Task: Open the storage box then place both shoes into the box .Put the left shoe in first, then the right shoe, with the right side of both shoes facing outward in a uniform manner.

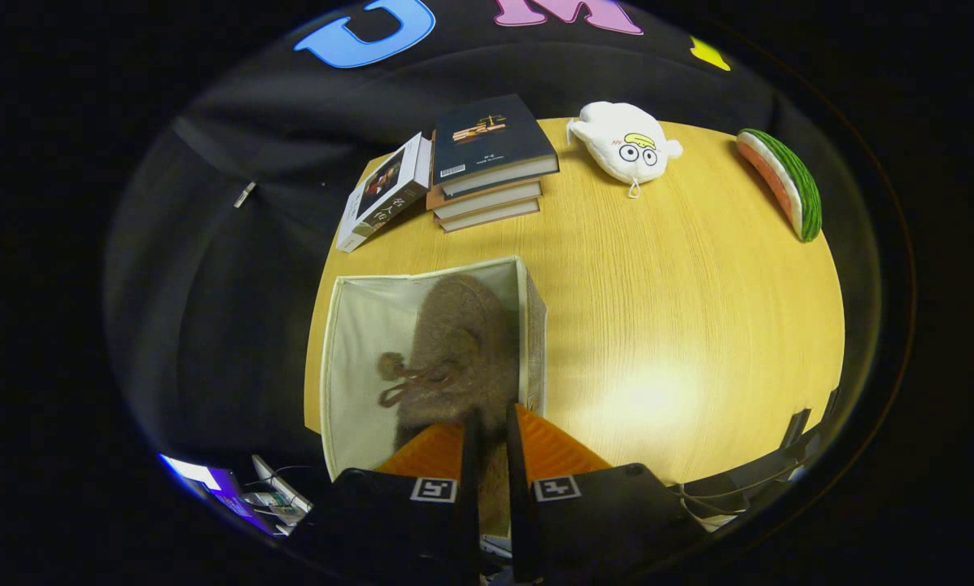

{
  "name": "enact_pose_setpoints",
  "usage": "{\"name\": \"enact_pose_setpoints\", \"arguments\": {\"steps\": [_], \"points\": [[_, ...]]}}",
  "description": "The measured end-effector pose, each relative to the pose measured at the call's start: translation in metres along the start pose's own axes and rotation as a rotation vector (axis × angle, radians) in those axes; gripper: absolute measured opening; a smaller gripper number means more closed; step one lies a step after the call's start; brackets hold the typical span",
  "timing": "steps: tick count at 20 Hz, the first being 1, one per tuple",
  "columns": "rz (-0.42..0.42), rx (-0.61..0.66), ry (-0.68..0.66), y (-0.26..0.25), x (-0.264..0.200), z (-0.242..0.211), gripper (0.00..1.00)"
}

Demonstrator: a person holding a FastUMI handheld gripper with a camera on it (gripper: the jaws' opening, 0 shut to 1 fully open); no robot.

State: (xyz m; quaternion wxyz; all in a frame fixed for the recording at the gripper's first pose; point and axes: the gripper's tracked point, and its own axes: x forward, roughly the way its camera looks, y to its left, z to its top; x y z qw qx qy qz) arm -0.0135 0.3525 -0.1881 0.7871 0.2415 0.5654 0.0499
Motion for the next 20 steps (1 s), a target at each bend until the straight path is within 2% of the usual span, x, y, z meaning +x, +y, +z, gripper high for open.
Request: {"name": "enact_pose_setpoints", "arguments": {"steps": [1, 3, 6, 9, 13, 14, 16, 18, 20], "points": [[0.004, 0.001, -0.008, 0.0, 0.0, 0.003, 0.19], [0.017, 0.003, -0.014, 0.001, -0.002, 0.004, 0.26], [0.021, -0.004, -0.024, -0.002, -0.003, 0.005, 0.41], [0.031, -0.014, -0.028, -0.003, -0.005, 0.004, 0.43], [0.051, -0.034, -0.031, -0.003, -0.007, 0.002, 0.66], [0.06, -0.04, -0.038, -0.003, -0.009, 0.003, 0.76], [0.1, -0.053, -0.073, -0.001, -0.016, 0.009, 0.86], [0.102, -0.072, -0.132, -0.011, -0.024, 0.022, 0.97], [0.09, -0.062, -0.183, -0.026, -0.031, 0.034, 0.97]]}}
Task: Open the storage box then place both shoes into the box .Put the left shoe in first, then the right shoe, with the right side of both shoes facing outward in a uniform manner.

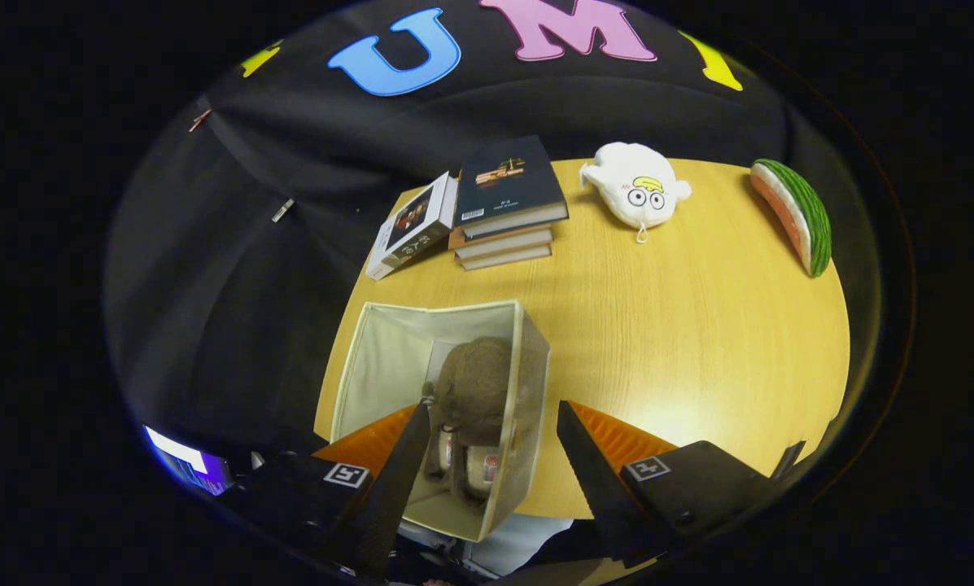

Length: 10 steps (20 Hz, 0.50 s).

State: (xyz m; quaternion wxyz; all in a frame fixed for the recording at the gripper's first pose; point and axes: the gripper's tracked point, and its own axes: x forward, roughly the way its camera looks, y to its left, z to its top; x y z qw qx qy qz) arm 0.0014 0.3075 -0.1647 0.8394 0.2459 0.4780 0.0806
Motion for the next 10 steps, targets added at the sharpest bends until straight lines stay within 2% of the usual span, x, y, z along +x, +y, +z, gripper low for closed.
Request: {"name": "enact_pose_setpoints", "arguments": {"steps": [10], "points": [[-0.133, -0.017, -0.251, -0.112, -0.048, 0.064, 0.98]]}}
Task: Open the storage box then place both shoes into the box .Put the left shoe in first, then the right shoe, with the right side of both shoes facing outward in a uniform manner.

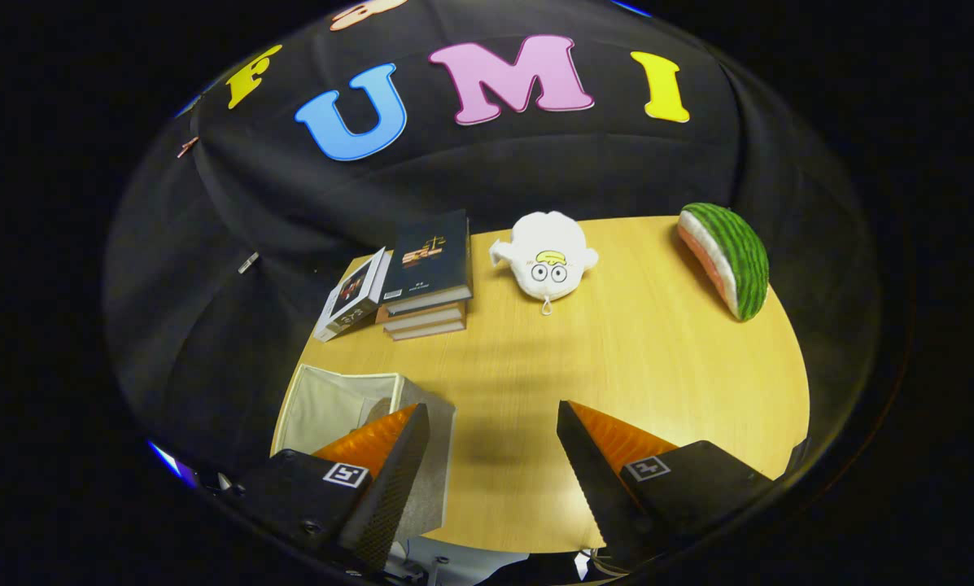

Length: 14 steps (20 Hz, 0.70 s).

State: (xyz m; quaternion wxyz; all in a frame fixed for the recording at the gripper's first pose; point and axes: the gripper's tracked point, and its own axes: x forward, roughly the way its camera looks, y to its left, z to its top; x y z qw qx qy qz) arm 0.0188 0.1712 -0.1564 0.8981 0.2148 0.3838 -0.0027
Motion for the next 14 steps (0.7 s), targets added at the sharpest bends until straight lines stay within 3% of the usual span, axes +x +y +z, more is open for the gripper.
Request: {"name": "enact_pose_setpoints", "arguments": {"steps": [14], "points": [[-0.085, -0.131, -0.39, -0.092, -0.081, 0.091, 0.97]]}}
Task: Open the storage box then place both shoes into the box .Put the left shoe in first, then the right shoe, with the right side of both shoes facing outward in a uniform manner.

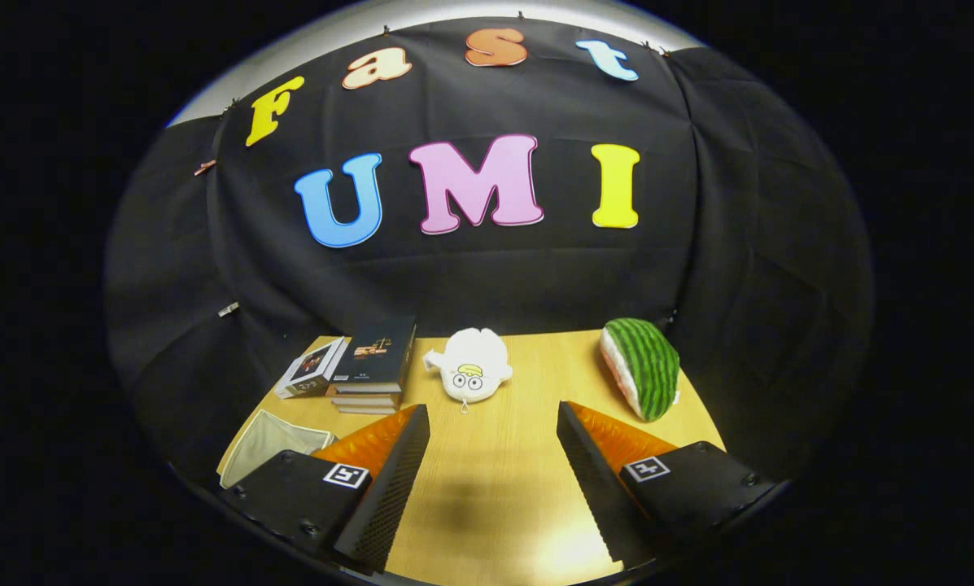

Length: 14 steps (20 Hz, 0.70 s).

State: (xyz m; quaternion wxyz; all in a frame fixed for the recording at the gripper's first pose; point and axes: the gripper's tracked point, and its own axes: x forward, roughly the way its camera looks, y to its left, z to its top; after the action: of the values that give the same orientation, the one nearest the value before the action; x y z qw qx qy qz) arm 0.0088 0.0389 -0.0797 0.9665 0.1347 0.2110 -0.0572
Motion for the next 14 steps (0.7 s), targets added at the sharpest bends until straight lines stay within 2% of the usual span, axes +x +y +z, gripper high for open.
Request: {"name": "enact_pose_setpoints", "arguments": {"steps": [7, 14], "points": [[-0.006, -0.085, -0.174, -0.028, -0.036, 0.035, 0.97], [0.012, -0.141, -0.249, -0.033, -0.058, 0.041, 0.97]]}}
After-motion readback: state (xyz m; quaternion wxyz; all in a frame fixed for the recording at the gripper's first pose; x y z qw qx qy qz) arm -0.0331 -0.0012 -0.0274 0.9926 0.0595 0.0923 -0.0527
